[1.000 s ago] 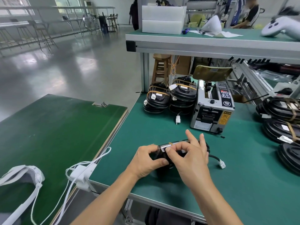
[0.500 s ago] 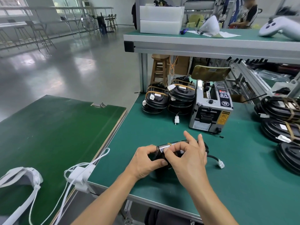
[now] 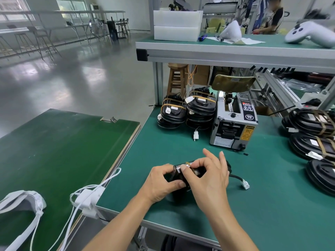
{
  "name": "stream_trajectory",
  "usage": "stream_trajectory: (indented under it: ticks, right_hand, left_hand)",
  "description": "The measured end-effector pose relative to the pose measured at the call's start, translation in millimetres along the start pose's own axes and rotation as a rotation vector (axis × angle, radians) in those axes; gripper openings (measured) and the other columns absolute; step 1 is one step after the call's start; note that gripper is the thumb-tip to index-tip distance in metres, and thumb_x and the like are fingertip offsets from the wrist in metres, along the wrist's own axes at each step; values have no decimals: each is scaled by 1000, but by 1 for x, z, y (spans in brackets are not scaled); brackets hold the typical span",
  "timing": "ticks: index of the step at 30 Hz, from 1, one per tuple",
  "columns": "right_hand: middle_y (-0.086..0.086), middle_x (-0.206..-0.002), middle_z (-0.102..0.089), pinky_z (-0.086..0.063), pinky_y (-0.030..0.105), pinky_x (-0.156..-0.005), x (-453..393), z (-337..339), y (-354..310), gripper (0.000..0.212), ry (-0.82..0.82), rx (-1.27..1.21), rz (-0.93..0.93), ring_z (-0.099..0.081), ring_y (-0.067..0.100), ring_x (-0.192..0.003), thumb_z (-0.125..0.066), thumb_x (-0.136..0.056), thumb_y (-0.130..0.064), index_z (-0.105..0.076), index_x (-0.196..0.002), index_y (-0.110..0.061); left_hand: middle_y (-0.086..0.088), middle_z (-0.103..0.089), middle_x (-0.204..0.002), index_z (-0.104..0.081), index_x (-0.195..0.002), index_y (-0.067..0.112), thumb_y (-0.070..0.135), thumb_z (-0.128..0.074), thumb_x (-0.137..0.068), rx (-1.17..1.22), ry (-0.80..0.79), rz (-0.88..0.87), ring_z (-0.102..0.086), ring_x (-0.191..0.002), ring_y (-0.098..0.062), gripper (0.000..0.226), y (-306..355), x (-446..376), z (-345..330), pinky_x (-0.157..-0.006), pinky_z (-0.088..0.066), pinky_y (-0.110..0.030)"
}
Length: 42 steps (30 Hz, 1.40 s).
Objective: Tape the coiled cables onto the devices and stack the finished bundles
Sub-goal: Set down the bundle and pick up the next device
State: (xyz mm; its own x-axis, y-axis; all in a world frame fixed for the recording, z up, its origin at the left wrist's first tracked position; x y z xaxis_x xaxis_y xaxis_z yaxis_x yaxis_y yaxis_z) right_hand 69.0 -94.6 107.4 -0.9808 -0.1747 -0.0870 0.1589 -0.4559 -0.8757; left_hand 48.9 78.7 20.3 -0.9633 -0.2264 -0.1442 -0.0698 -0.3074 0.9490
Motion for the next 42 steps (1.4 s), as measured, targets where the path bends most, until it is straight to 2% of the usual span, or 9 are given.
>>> stream_trajectory:
  ticks: [6, 14, 16, 19, 23, 28, 30, 37, 42]
  right_hand:
    - [-15, -152, -49, -1, 50, -127, 2, -1, 4, 18, 77, -66, 24, -3, -4, -154, -72, -93, -29, -55, -89, -31]
    - [-26, -143, -34, 2, 47, -127, 3, -6, 0, 56, 6, 78, 21, 8, -4, -154, -84, -70, -56, -48, -105, -33]
    - [-27, -145, -39, -1, 48, -127, 2, 1, -2, 50, 19, -12, -9, 1, -5, -153, -80, -73, -61, -48, -104, -38]
    - [-30, -128, -56, -21, 54, -123, -7, 25, 0, 33, 133, -90, 4, -36, 2, -136, -70, -79, -67, -56, -98, -44]
    - [-15, -94, -72, -50, 43, -100, -59, 68, 22, 4, 321, -188, -33, -65, 11, -97, -72, -92, -34, -71, -88, -32]
    - [7, -82, -76, -50, 30, -65, -137, 81, 70, 19, 351, -229, -305, -64, 21, -78, -65, -89, -15, -76, -74, -19]
    - [17, -80, -74, -57, 36, -69, -153, 77, 80, 18, 364, -227, -370, -58, 19, -71, -63, -85, -14, -75, -73, -9]
    - [-10, -50, -68, -54, 49, -98, -169, 67, 83, 17, 411, -290, -472, -73, 21, -77, -74, -85, -28, -75, -69, -22]
    - [-6, -47, -66, -56, 31, -72, -173, 65, 83, 9, 443, -354, -524, -69, 16, -65, -76, -81, -25, -77, -75, -18]
  left_hand:
    - [-29, -73, -106, -77, -109, -6, 93, -78, -61, -37, 0, -3, -70, -98, -40, 110, 2, 1, 2, -95, -51, -64]
    - [-12, -79, -101, -83, -105, 15, 58, -88, -76, -99, 33, 45, -71, -100, -41, 53, -2, 0, 1, -91, -55, -60]
    - [-16, -79, -105, -83, -106, 13, 73, -87, -72, -61, 27, 12, -71, -103, -43, 68, 1, 0, 1, -94, -54, -62]
    - [-23, -77, -105, -81, -108, 5, 96, -75, -60, -32, 12, -3, -71, -102, -45, 103, 0, -1, 2, -95, -53, -62]
    - [-32, -72, -112, -77, -110, -7, 100, -73, -53, -12, -35, -13, -67, -100, -24, 121, 0, -2, 0, -100, -50, -64]
    - [-27, -75, -109, -81, -109, 2, 99, -74, -55, 3, -14, -23, -71, -104, -44, 111, 0, -2, 1, -99, -52, -65]
    - [-21, -78, -108, -83, -110, 10, 98, -74, -56, 17, -5, -22, -71, -109, -46, 104, 0, -2, 1, -98, -53, -63]
    - [-16, -79, -107, -84, -112, 15, 97, -76, -58, 38, -6, -12, -72, -110, -45, 98, 0, -2, 1, -98, -54, -62]
    - [-17, -79, -106, -84, -111, 13, 97, -76, -57, 28, -7, -10, -71, -109, -47, 100, -1, -2, 1, -97, -54, -63]
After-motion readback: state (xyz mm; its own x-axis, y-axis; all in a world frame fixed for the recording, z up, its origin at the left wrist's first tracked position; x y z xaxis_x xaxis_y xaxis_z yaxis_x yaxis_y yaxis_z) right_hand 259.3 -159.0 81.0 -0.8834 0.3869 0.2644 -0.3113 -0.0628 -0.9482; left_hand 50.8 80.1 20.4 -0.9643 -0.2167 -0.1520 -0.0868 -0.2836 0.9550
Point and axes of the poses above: each hand's wrist, its own x-axis away from the middle knuckle, its own z-axis out of the back of the hand, y = z × x, the point moved 6 cm from there along -x, towards the middle knuckle
